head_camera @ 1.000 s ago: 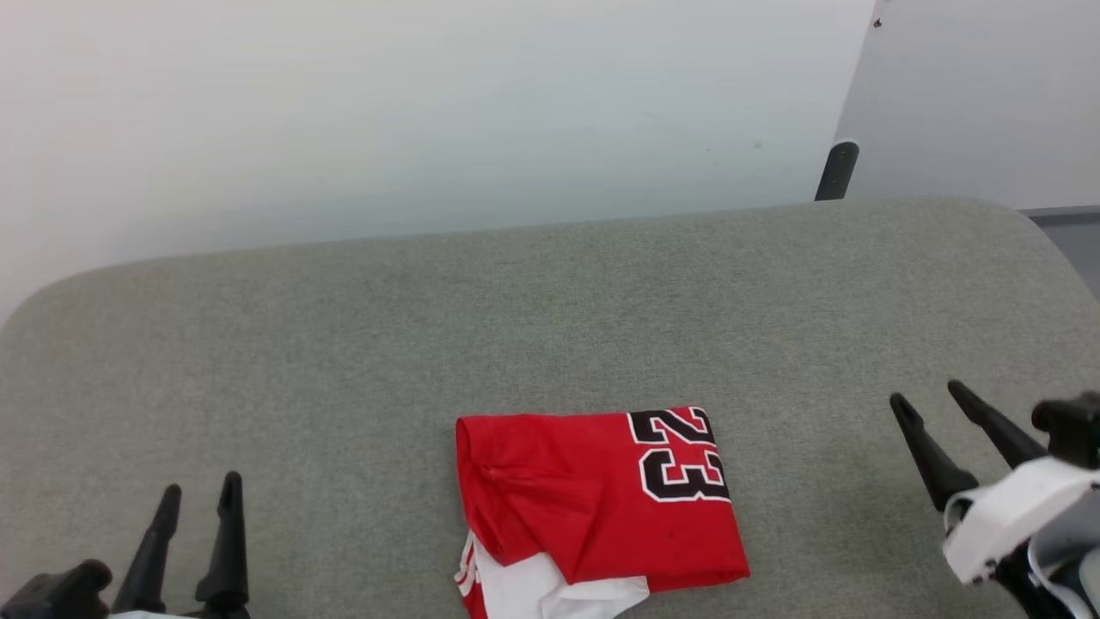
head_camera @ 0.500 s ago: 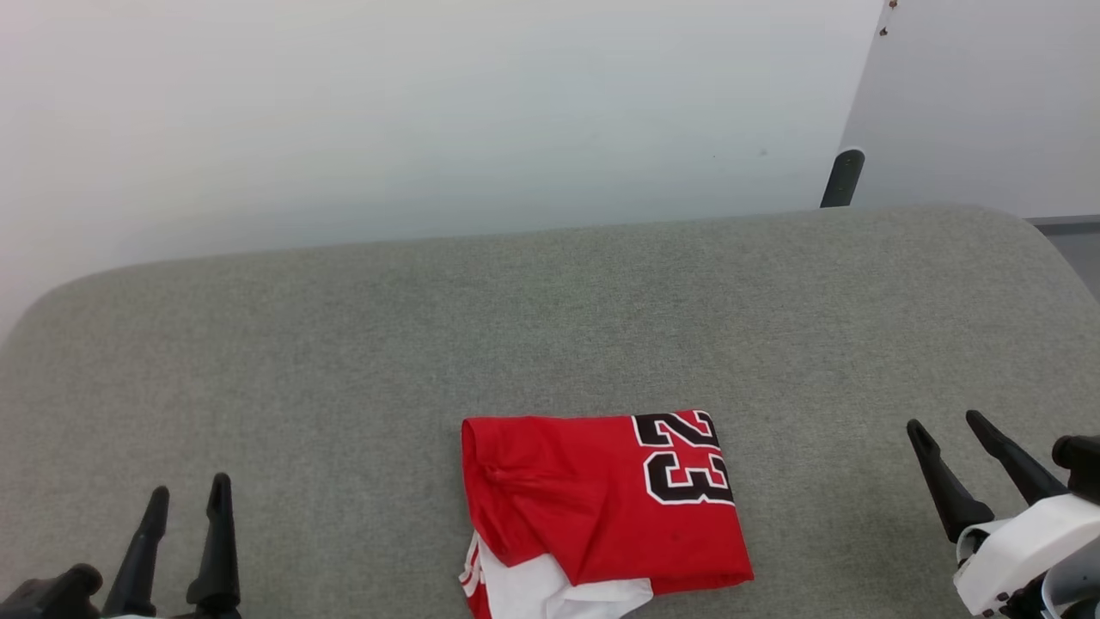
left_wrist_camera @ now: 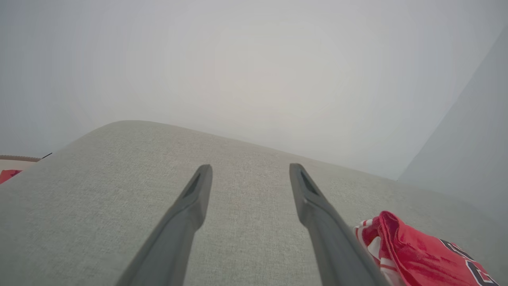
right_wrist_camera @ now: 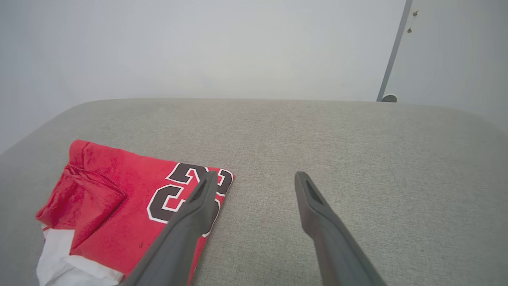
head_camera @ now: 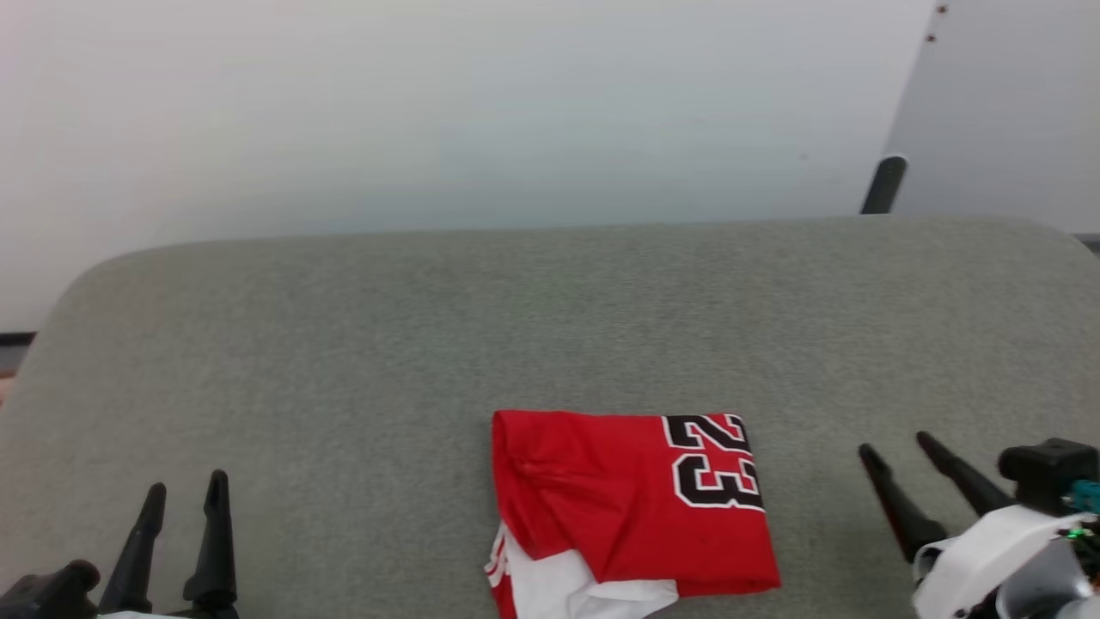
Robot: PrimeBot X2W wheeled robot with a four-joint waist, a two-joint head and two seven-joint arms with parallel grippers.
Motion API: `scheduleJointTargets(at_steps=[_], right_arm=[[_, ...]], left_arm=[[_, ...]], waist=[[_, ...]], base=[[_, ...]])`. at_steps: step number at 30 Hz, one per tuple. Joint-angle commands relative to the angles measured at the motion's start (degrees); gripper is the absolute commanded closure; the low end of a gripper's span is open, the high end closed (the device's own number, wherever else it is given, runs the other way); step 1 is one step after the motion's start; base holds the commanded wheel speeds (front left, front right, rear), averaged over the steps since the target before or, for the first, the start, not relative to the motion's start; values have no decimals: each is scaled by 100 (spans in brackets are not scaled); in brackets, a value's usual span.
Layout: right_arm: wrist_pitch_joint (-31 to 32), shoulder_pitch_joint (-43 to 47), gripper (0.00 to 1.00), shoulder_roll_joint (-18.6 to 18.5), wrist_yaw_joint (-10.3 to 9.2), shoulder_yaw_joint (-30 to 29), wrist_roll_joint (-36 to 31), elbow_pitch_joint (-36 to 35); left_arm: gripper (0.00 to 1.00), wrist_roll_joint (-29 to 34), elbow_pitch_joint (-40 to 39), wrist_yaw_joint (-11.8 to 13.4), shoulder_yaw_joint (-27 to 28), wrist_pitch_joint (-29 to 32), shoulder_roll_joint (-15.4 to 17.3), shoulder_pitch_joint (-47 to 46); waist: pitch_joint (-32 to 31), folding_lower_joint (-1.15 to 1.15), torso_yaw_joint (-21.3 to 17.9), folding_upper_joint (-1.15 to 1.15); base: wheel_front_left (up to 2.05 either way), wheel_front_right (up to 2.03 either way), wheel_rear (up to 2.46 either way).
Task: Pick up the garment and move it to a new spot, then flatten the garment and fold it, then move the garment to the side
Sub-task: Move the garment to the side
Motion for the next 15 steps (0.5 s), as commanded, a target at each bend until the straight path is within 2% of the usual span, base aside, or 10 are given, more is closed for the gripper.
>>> scheduleJointTargets(at_steps=[1,7,15], right_arm=[[51,-77,0,24,-4,82,-21,-3],[488,-239,0,86,-5,397,94,208],[1502,-414,0,21,-4,519,288,621]], left_arm=[[0,38,4,-34,22,-3,22,-9],[0,26,10,-40,7,-3,54,62],[0,-16,25,-34,-130,-3,44,4]], waist=[[8,0,163,0],[22,0,492,0],[175,0,853,0]], base=[[0,0,0],[0,0,0],[0,0,0]])
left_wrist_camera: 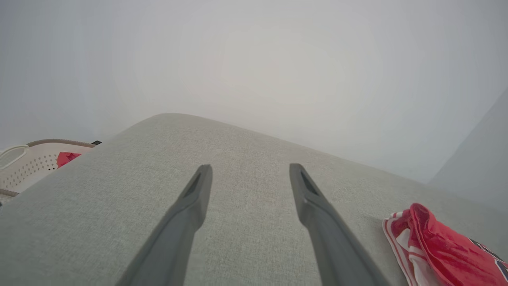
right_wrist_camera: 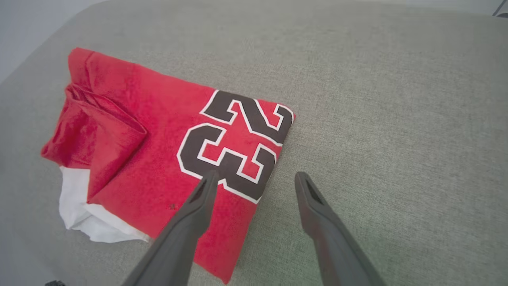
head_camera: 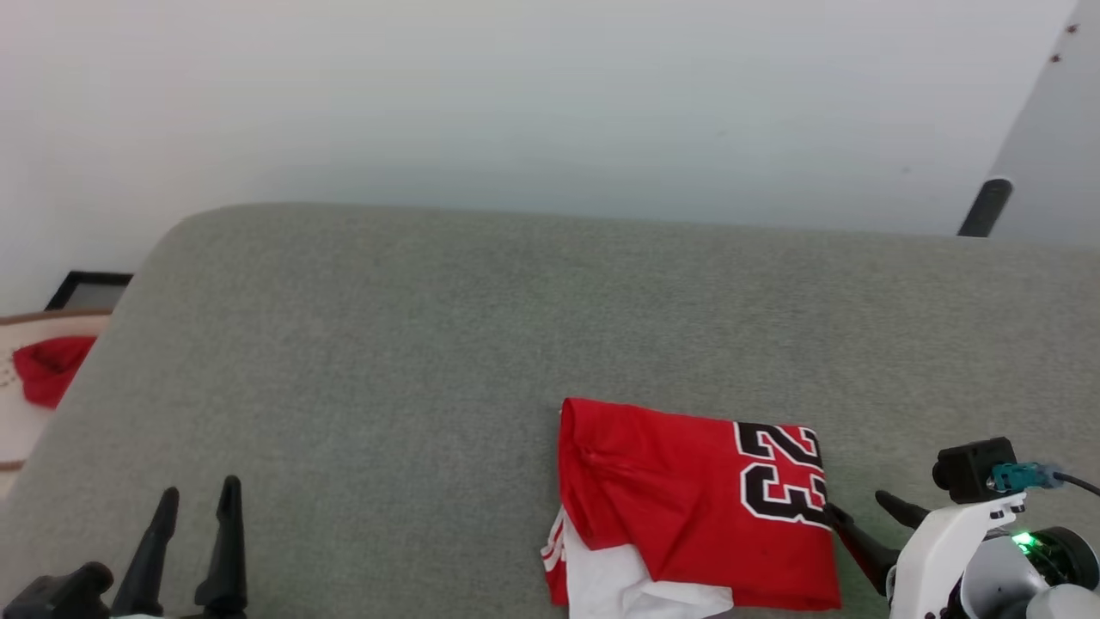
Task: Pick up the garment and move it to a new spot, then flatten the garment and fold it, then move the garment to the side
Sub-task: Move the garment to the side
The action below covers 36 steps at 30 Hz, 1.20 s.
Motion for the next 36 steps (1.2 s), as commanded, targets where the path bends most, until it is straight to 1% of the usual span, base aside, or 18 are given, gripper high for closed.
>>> scheduleJointTargets(at_steps=[1,6,10,21,22,23,24,29,36], right_arm=[[107,-105,0,-23,-5,-18,36,53],[527,-292,0,8,-4,-70,46,238],[741,-484,0,46,-4,-90,18,455],[1449,-890,0,363,-5,-121,104,1278],[1516,-914,9,392,-6,-95,115,1340],[1550,-956,64,403,-5,-84,115,1408],[1587,-988,100,409,-6,-73,111,1461],[1649,-1124,100,391,-5,-13,183,1582],[1645,-1359,100,231,-5,88,288,1405]], left_arm=[[0,-17,-14,-16,-27,-3,-13,-62],[0,-34,-16,-18,-101,-3,-72,-181],[0,-27,0,-20,-153,-3,-111,-291],[0,-45,43,-18,-273,-3,-195,-550],[0,-46,46,-19,-282,-3,-203,-558],[0,-49,54,-19,-285,-3,-208,-562],[0,-49,60,-19,-289,-3,-214,-571],[0,-48,102,-19,-289,-3,-232,-600],[0,-14,113,-19,-274,-3,-249,-568]], waist=[[150,0,148,0],[378,0,285,0],[555,0,371,0],[863,0,516,0],[877,0,523,0],[889,0,528,0],[897,0,535,0],[890,0,549,0],[820,0,485,0]], base=[[0,0,0],[0,0,0],[0,0,0],[0,0,0],[0,0,0],[0,0,0],[0,0,0],[0,0,0],[0,0,0]])
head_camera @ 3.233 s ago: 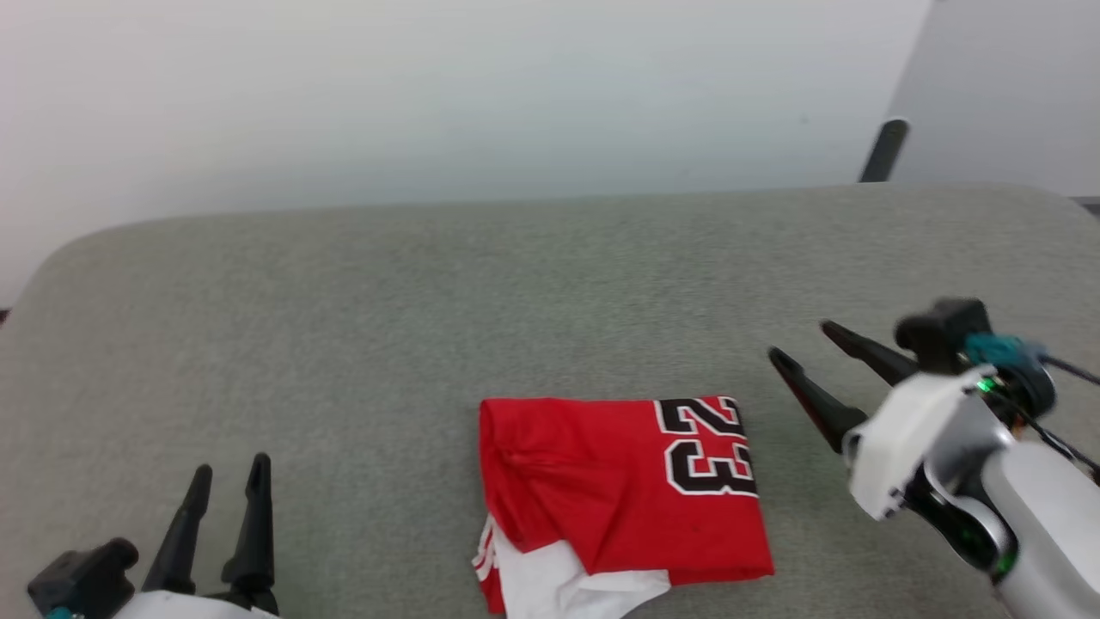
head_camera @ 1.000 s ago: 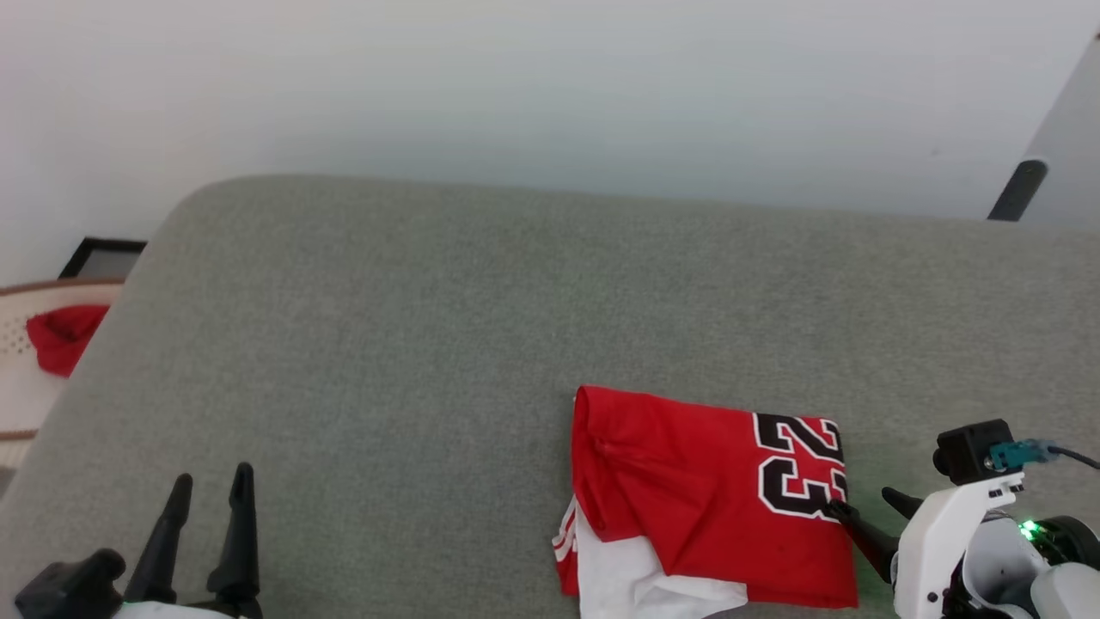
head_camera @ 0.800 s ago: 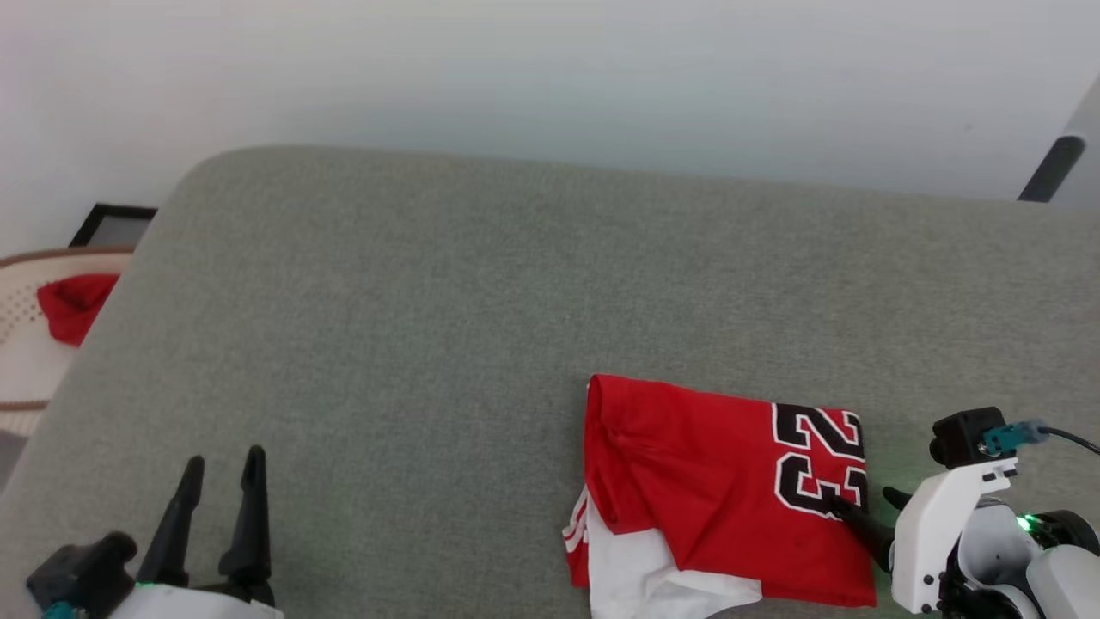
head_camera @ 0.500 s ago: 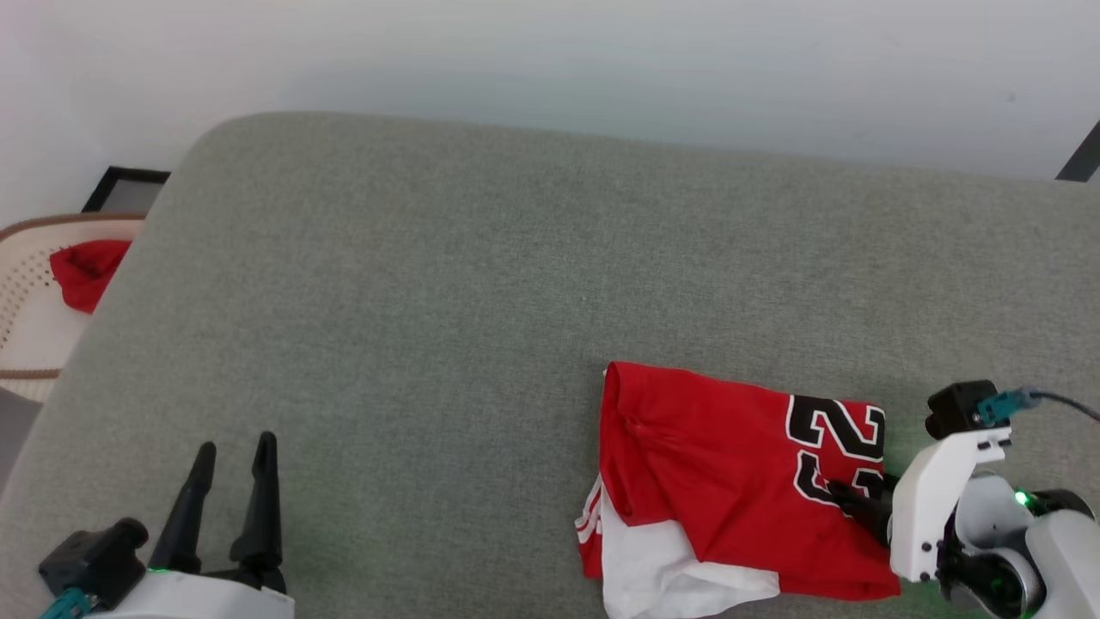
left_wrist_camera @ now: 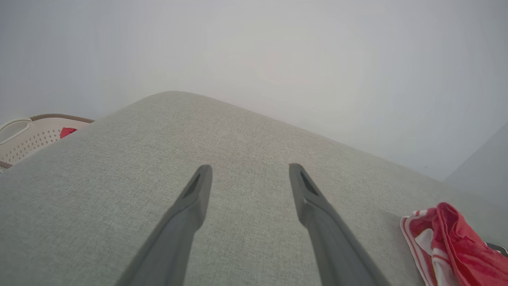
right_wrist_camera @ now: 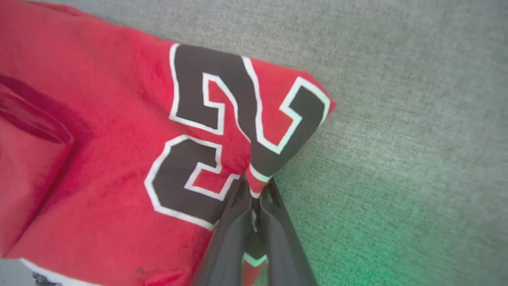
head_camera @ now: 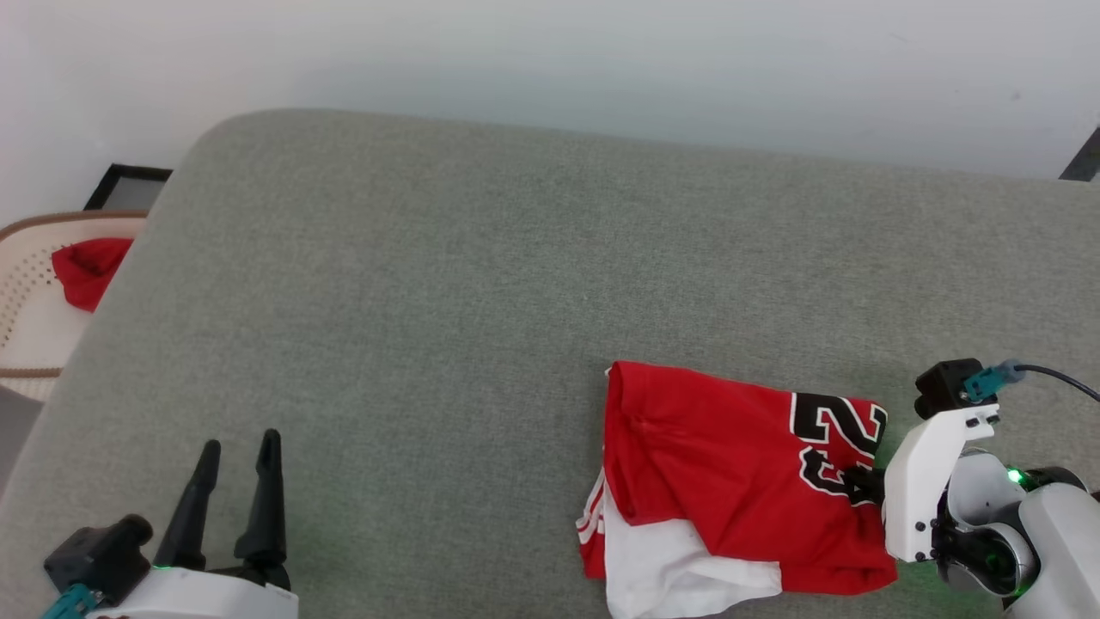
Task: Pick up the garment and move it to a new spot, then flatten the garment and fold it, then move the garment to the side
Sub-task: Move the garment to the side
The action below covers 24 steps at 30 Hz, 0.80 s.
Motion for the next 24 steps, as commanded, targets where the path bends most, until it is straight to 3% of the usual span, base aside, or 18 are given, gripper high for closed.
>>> scheduleJointTargets(at_steps=[1,14,24], right_arm=[[24,-25,100,0,-7,84,53,11],[-99,-736,100,-663,-7,608,13,-682],[-470,-1624,100,-1270,-7,1045,25,-783]], left_arm=[[0,41,8,-14,-5,-3,-11,-10],[0,86,-4,-13,-199,-3,110,-142],[0,190,-149,-13,-373,-3,184,-574]], waist=[[-35,0,-33,0],[-190,0,-420,0],[153,0,-926,0]], base=[[0,0,0],[0,0,0],[0,0,0]])
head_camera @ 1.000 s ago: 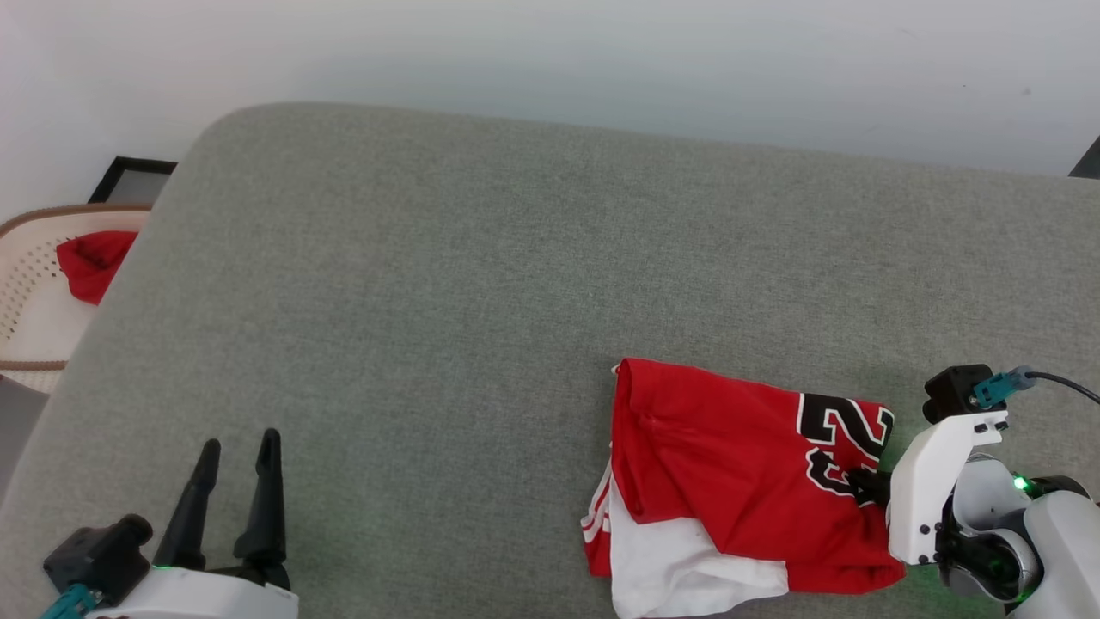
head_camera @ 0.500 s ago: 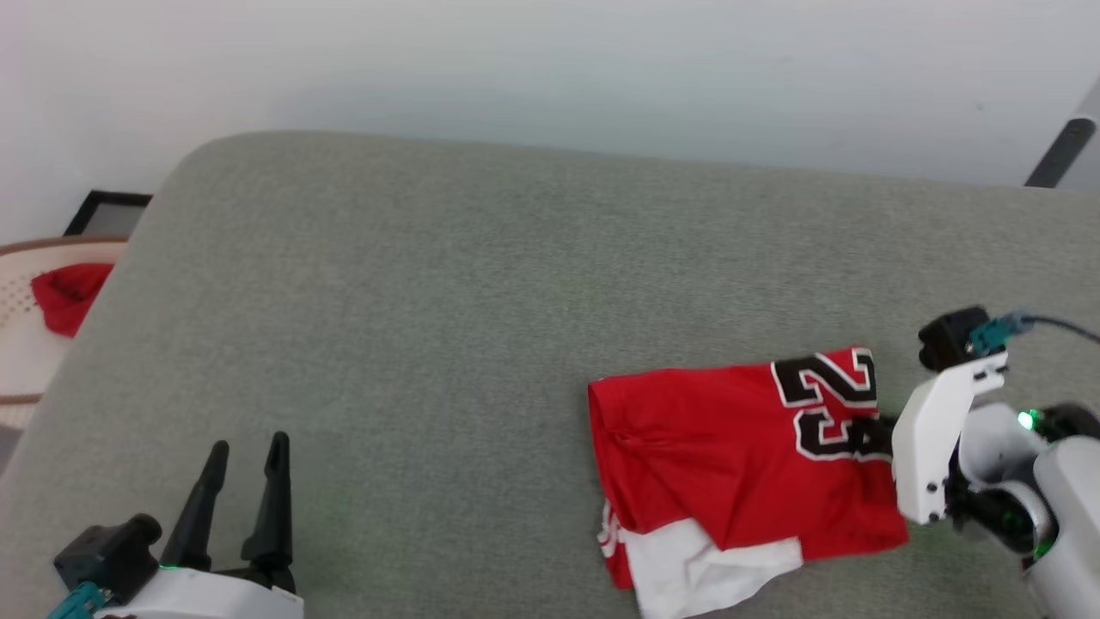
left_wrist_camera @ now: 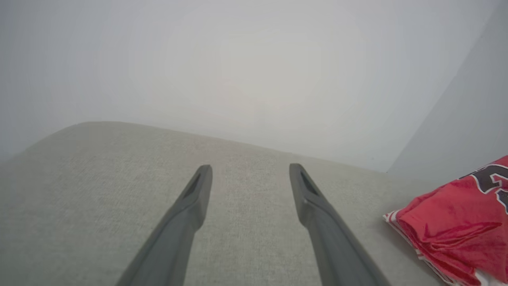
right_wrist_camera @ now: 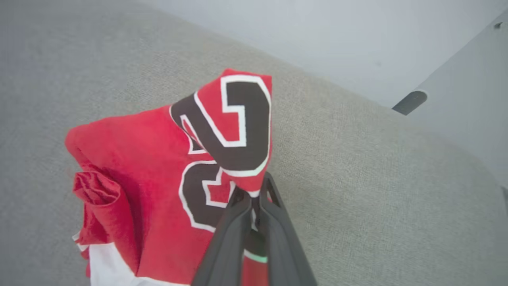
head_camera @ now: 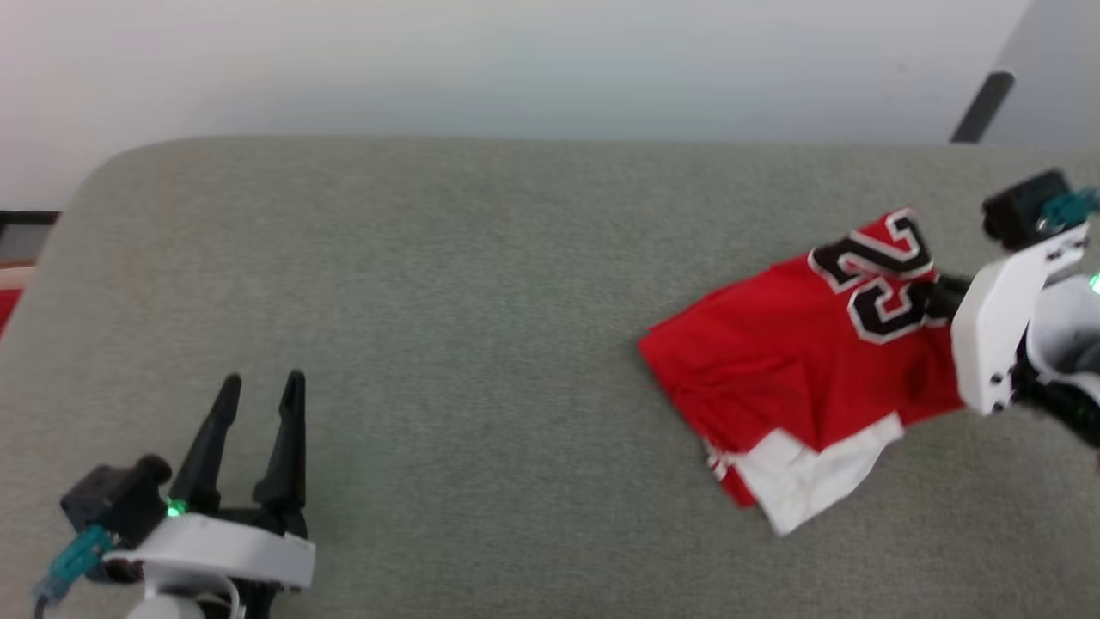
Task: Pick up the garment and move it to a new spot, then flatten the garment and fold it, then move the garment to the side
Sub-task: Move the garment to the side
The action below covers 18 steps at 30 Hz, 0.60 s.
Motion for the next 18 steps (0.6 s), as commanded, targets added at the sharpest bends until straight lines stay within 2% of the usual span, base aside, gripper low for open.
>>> scheduleJointTargets(at_steps=[1,11,18], right_arm=[[-64,-110,100,-46,-7,50,31,5],[-787,-1040,100,-591,-7,487,-165,225],[-1272,-1521,100,-784,-7,598,-239,615]], left_arm=[[0,54,-30,-12,-10,-3,12,-104],[0,321,-295,-12,-29,-3,84,-636],[0,468,-409,-11,-130,-2,208,-962]], waist=[[211,0,-217,0],[870,0,-763,0],[1357,0,-1124,0]], base=[[0,0,0],[0,0,0],[0,0,0]])
